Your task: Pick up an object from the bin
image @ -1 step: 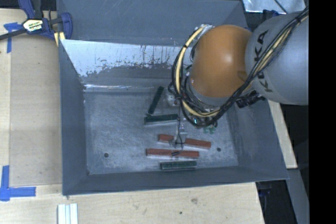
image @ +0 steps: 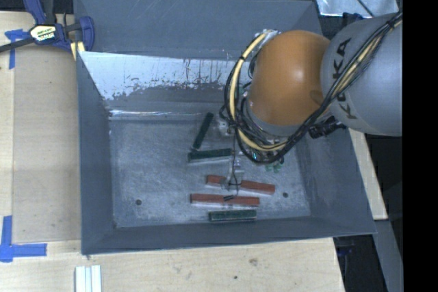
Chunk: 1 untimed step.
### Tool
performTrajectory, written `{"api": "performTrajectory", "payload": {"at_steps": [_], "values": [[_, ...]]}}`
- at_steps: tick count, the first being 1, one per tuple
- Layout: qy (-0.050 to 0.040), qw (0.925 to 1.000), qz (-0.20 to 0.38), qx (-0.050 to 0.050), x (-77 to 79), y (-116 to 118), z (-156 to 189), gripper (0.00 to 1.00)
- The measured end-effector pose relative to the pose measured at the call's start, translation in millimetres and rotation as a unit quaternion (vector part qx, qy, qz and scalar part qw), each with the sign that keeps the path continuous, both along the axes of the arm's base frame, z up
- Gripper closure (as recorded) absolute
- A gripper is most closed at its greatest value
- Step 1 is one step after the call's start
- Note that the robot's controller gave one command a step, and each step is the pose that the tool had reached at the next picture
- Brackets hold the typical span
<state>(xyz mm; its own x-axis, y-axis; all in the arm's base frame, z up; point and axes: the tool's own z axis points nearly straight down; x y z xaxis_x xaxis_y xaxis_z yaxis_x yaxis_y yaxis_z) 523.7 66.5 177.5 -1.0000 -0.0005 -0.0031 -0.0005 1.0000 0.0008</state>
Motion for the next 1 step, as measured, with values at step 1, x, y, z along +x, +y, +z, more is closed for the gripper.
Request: {"api": "performTrajectory", "payload": {"at_steps": [1], "values": [[-0.0007,0.9985,-0.055,0.000,-4.8,-11.5,-104.2,1.00]]}}
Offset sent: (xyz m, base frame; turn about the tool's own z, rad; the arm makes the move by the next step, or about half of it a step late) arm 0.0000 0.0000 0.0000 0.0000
